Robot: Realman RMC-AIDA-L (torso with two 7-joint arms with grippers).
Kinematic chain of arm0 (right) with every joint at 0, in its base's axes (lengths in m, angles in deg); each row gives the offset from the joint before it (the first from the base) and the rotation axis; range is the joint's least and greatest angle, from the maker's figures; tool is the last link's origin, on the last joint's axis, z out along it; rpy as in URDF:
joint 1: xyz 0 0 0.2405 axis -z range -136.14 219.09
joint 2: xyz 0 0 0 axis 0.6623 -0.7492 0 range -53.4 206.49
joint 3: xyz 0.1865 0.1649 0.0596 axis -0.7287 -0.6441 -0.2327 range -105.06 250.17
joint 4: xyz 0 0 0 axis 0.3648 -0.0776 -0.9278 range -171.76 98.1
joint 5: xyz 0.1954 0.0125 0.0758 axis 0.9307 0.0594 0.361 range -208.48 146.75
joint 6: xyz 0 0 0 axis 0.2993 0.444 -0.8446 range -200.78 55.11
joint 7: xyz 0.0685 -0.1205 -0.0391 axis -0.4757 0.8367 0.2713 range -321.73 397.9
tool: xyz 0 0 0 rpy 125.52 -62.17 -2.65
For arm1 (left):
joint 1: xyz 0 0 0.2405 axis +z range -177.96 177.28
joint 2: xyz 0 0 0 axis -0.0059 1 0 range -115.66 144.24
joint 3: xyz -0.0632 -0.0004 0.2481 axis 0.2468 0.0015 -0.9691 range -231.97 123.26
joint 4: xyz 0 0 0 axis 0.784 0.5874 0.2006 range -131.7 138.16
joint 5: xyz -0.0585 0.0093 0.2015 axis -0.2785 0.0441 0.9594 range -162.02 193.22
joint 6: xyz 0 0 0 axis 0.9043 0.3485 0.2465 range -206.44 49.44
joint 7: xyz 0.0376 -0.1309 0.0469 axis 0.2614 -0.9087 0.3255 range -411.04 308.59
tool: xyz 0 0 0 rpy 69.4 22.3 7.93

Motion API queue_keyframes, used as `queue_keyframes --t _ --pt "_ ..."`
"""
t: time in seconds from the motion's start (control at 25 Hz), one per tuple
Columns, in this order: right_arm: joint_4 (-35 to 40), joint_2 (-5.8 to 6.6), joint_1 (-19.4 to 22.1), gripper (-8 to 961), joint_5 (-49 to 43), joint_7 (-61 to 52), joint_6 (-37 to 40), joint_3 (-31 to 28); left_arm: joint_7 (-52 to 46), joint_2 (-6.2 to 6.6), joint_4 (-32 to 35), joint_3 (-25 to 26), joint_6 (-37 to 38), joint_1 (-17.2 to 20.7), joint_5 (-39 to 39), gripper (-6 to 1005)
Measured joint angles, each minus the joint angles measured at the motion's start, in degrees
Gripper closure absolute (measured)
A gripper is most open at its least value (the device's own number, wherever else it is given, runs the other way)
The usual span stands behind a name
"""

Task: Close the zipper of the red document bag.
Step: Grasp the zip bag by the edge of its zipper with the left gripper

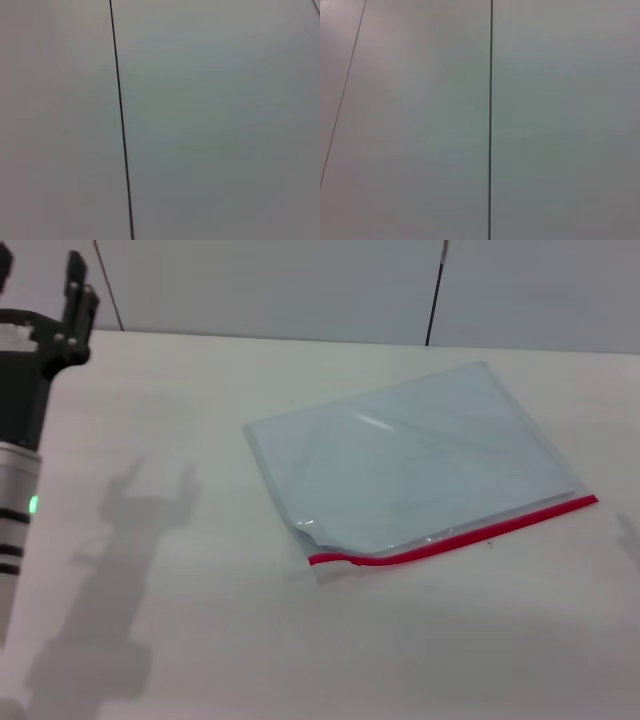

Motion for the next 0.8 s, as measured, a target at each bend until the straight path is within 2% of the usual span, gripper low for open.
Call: queue_keyframes --t 0.24,0.32,0.4,0.44,0.56,0.64,0.68,0.8 --pt "0.13 0.03 0.06 137 -0.22 0.01 0.00 0.15 0.00 0.50 2.03 -3.49 6.40 -1.96 0.10 313" --pt "0.18 0.17 0.14 137 -0.23 -0.10 0.00 0.16 0.00 1.78 4.42 -5.15 7.88 -2.06 0.45 337" --pt "0.25 0.25 0.21 138 -0.25 -0.27 0.00 0.17 0.01 4.02 8.31 -7.00 10.39 -2.10 0.46 362" --pt "0.28 0.28 0.23 138 -0.25 -0.32 0.00 0.18 0.00 5.32 10.74 -7.71 11.98 -2.11 0.45 374" --pt "0.35 0.36 0.22 138 -0.25 -0.31 0.01 0.18 0.04 10.27 18.97 -10.07 18.27 -2.39 1.18 386" --pt "0.39 0.37 0.19 138 -0.26 -0.21 0.01 0.20 0.13 14.55 26.08 -11.19 24.72 -2.98 2.66 386" --pt "0.41 0.38 0.16 138 -0.25 -0.16 0.01 0.25 0.22 15.98 28.51 -11.22 27.26 -3.17 3.01 386" --pt "0.41 0.37 -0.16 137 -0.25 -0.10 0.01 0.71 0.94 22.57 40.42 -10.44 40.14 -4.02 3.65 385"
